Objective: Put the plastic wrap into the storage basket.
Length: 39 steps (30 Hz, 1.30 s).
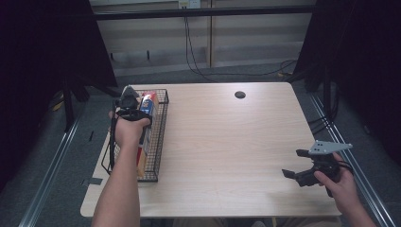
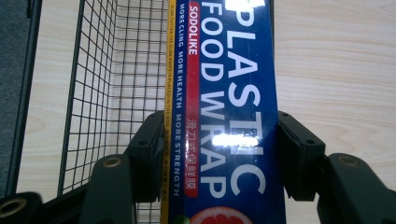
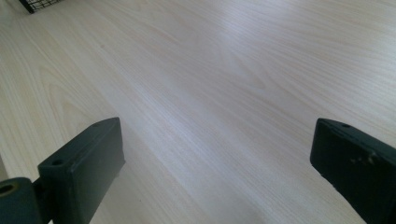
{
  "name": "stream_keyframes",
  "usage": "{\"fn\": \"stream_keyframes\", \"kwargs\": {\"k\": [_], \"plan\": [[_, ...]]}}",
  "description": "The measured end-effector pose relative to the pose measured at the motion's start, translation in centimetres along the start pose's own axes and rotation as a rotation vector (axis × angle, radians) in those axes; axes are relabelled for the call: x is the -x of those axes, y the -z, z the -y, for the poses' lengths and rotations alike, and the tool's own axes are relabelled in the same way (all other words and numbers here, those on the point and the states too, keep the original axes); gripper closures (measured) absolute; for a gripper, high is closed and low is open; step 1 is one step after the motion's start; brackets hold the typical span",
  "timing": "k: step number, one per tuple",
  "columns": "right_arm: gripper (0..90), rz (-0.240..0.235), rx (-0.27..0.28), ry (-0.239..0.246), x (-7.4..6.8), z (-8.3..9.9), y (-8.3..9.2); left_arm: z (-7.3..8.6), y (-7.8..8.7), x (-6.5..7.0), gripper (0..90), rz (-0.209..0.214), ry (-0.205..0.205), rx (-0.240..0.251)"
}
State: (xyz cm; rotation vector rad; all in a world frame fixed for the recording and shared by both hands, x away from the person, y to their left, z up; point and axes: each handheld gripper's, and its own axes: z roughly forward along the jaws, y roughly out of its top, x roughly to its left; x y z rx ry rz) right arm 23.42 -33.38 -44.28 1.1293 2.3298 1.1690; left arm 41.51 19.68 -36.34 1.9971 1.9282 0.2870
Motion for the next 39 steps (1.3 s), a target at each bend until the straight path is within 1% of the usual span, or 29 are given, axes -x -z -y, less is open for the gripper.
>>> {"fn": "stream_keyframes", "kwargs": {"k": [4, 5, 9, 10, 11, 14, 18, 20, 21, 22, 24, 25, 26, 30, 32, 34, 35, 36, 37, 39], "plan": [[2.5, -0.008, 0.001, 0.001, 0.0, 0.0, -0.1, 0.2, -0.3, -0.1, 42.9, 0.002, 0.009, -0.003], [2.5, -0.009, -0.001, 0.001, 0.0, 0.0, 0.0, 0.2, -0.3, -0.2, 42.9, 0.002, 0.004, -0.005], [2.5, -0.009, -0.001, 0.0, 0.0, 0.0, 0.0, 0.4, -0.5, -0.4, 42.9, 0.0, 0.012, -0.009], [2.5, -0.008, -0.002, -0.001, 0.0, 0.0, 0.0, 0.4, -0.5, -0.5, 42.9, -0.003, 0.008, -0.008], [2.5, -0.007, -0.002, 0.0, 0.0, 0.0, 0.0, 0.4, -0.6, -0.4, 42.9, -0.002, 0.023, -0.007], [2.5, -0.009, -0.002, 0.003, -0.1, 0.0, -0.1, 0.5, -0.7, -0.6, 42.9, -0.005, 0.008, -0.007], [2.5, -0.006, -0.005, 0.007, -0.1, 0.0, -0.2, 0.6, -0.9, -0.6, 42.9, -0.001, 0.015, -0.013], [2.5, -0.01, -0.004, 0.007, -0.1, 0.0, -0.2, 0.7, -1.1, -0.7, 42.9, -0.006, 0.009, -0.013], [2.5, -0.01, -0.005, 0.009, -0.1, 0.0, -0.2, 0.7, -1.2, -0.6, 42.9, -0.004, 0.02, -0.015], [2.5, -0.012, -0.005, 0.007, -0.1, 0.0, -0.2, 0.7, -1.2, -0.7, 42.9, -0.001, 0.013, -0.017], [2.5, -0.012, -0.006, 0.008, -0.1, 0.0, -0.2, 0.8, -1.4, -0.8, 42.9, -0.005, 0.012, -0.018], [2.5, -0.012, -0.005, 0.008, -0.1, 0.0, -0.2, 0.8, -1.5, -0.7, 42.9, 0.001, 0.023, -0.018], [2.5, -0.014, -0.006, 0.007, -0.1, 0.0, -0.2, 0.8, -1.5, -0.8, 42.9, -0.005, 0.013, -0.021], [2.5, -0.012, -0.006, 0.008, -0.2, 0.0, -0.2, 0.9, -1.8, -0.8, 42.9, -0.003, 0.018, -0.026], [2.5, -0.014, -0.006, 0.008, -0.2, 0.0, -0.2, 1.0, -2.0, -0.9, 42.9, -0.003, 0.006, -0.029], [2.5, -0.011, -0.006, 0.009, -0.2, 0.0, -0.2, 1.0, -2.1, -0.8, 42.9, -0.001, 0.015, -0.031], [2.5, -0.012, -0.006, 0.008, -0.2, 0.0, -0.2, 1.1, -2.2, -0.8, 42.8, -0.004, 0.009, -0.035], [2.5, -0.011, -0.006, 0.008, -0.2, 0.0, -0.2, 1.1, -2.3, -0.7, 42.8, 0.0, 0.025, -0.035], [2.5, -0.01, -0.006, 0.009, -0.2, 0.0, -0.2, 1.1, -2.3, -0.8, 42.8, 0.001, 0.008, -0.038], [2.5, -0.01, -0.007, 0.009, -0.2, 0.0, -0.2, 1.1, -2.3, -0.8, 42.8, 0.002, 0.012, -0.037]]}}
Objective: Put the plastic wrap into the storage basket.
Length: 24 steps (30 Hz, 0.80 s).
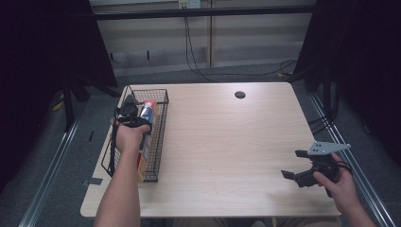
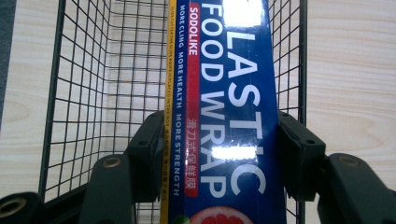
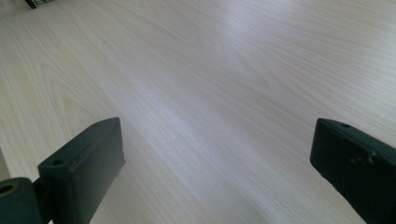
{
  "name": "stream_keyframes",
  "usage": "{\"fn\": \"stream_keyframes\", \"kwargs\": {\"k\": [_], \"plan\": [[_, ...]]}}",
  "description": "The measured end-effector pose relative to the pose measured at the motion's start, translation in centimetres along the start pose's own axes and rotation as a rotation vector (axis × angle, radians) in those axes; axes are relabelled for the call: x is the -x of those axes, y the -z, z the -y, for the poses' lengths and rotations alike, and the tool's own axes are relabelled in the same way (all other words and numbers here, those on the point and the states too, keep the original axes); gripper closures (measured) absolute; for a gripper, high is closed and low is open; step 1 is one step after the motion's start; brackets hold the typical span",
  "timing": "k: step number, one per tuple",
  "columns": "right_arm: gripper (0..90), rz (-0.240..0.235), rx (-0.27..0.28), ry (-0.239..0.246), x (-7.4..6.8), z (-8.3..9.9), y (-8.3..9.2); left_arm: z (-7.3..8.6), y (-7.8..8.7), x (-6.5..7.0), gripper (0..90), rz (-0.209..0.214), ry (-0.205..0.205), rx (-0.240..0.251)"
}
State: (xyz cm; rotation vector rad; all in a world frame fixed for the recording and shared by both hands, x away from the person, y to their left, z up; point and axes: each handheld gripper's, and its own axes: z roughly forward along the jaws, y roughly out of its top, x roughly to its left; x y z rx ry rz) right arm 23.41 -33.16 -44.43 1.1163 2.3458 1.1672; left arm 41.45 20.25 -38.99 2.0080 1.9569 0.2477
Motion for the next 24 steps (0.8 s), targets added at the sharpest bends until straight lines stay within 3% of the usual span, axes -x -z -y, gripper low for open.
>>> {"fn": "stream_keyframes", "kwargs": {"k": [24], "plan": [[2.5, 0.004, -0.001, 0.001, -0.03, -0.01, 0.02, 0.27, -0.92, -0.31, 42.2, -0.01, 0.02, -0.015]]}}
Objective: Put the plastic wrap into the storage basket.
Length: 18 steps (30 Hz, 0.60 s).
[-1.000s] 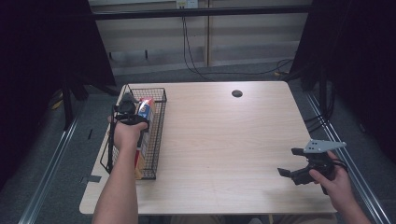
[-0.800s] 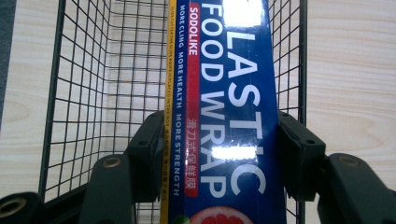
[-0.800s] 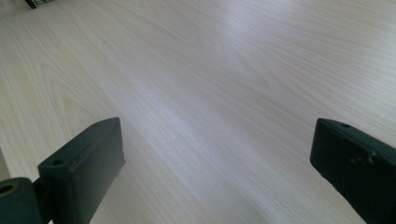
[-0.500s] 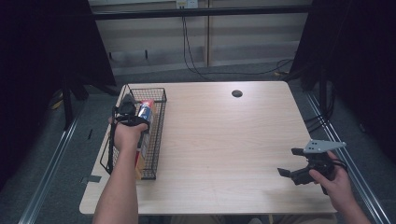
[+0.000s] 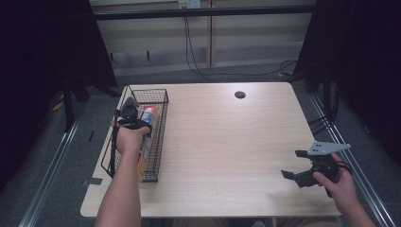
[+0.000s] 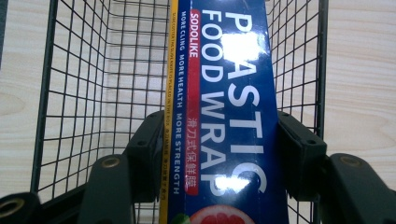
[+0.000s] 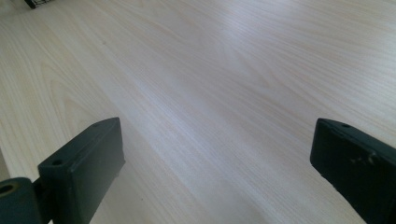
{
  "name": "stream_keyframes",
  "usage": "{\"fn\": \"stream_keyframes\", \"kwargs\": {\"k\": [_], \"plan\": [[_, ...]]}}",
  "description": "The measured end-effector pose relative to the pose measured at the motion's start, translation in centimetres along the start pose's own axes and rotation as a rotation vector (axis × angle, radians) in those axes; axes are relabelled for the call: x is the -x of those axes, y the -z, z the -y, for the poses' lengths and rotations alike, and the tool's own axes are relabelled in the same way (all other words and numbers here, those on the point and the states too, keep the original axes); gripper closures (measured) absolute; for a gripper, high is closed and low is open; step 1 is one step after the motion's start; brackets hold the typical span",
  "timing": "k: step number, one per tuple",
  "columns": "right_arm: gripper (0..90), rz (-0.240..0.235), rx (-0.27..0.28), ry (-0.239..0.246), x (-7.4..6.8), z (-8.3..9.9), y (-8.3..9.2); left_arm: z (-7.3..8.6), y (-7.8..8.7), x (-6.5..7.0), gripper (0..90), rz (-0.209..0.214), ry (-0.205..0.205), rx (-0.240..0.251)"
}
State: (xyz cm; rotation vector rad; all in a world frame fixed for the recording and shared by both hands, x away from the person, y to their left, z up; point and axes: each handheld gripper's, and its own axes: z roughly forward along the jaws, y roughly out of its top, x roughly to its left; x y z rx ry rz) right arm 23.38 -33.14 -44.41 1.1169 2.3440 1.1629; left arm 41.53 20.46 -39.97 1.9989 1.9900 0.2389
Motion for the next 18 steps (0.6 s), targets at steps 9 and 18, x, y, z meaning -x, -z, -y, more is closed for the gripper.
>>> {"fn": "stream_keyframes", "kwargs": {"k": [9, 18], "plan": [[2.5, -0.003, 0.0, 0.001, 0.01, -0.02, 0.06, 0.09, -0.13, 0.21, 41.2, -0.013, -0.011, 0.001], [2.5, -0.003, 0.006, 0.002, 0.06, -0.02, 0.11, 0.1, -0.09, 0.17, 38.1, 0.008, -0.006, 0.007]]}}
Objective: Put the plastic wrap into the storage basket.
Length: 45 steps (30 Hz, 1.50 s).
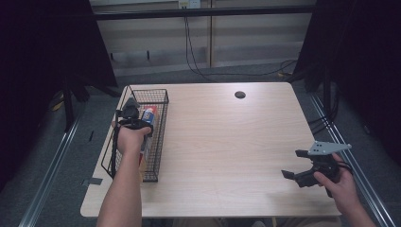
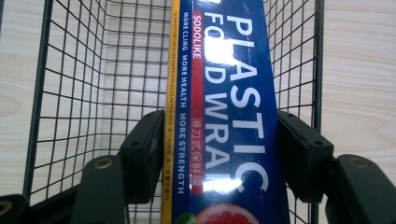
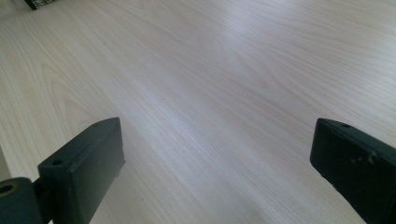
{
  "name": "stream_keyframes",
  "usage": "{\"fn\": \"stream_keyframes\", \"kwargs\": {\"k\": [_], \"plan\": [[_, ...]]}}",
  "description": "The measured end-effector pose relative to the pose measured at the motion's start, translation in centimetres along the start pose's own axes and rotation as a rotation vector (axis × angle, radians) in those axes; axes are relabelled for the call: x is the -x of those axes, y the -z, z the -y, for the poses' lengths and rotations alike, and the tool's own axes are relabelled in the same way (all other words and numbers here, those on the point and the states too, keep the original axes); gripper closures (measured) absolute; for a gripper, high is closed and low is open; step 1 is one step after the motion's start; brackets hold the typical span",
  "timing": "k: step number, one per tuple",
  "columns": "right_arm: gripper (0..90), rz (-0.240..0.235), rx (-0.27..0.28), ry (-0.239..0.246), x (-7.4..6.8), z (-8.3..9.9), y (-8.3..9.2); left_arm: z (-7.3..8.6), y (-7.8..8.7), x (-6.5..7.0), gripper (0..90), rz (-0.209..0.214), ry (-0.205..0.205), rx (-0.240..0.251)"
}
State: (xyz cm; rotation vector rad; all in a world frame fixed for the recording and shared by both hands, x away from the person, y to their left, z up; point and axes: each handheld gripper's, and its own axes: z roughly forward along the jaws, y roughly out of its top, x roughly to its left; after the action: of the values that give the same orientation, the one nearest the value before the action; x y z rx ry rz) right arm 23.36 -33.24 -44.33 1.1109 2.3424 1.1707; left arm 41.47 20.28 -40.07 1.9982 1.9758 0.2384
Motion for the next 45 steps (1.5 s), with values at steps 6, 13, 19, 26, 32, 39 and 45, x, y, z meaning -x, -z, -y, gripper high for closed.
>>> {"fn": "stream_keyframes", "kwargs": {"k": [6, 13, 19, 26, 32, 39, 45], "plan": [[2.5, -0.002, -0.002, -0.002, -0.1, -0.1, -0.1, 0.0, 0.4, 0.3, 31.4, 0.011, -0.009, 0.029], [2.5, -0.001, -0.001, 0.002, 0.0, 0.0, 0.0, 0.0, 1.0, 0.6, 26.6, 0.022, -0.009, 0.053], [2.5, -0.001, 0.005, -0.004, 0.0, -0.2, 0.1, -0.1, 1.9, 0.7, 23.6, 0.032, -0.031, 0.075], [2.5, 0.001, -0.001, 0.002, -0.1, -0.1, 0.0, -0.3, 2.6, 1.1, 20.5, 0.053, -0.039, 0.099], [2.5, 0.0, -0.001, 0.001, -0.1, -0.1, 0.0, -0.6, 3.6, 2.0, 19.8, 0.072, -0.054, 0.126], [2.5, -0.002, 0.002, 0.002, -0.1, -0.1, 0.1, -0.6, 4.4, 3.6, 19.3, 0.113, -0.082, 0.149], [2.5, 0.0, 0.001, 0.003, -0.1, -0.1, 0.1, -0.4, 4.6, 5.3, 19.2, 0.147, -0.113, 0.158]]}}
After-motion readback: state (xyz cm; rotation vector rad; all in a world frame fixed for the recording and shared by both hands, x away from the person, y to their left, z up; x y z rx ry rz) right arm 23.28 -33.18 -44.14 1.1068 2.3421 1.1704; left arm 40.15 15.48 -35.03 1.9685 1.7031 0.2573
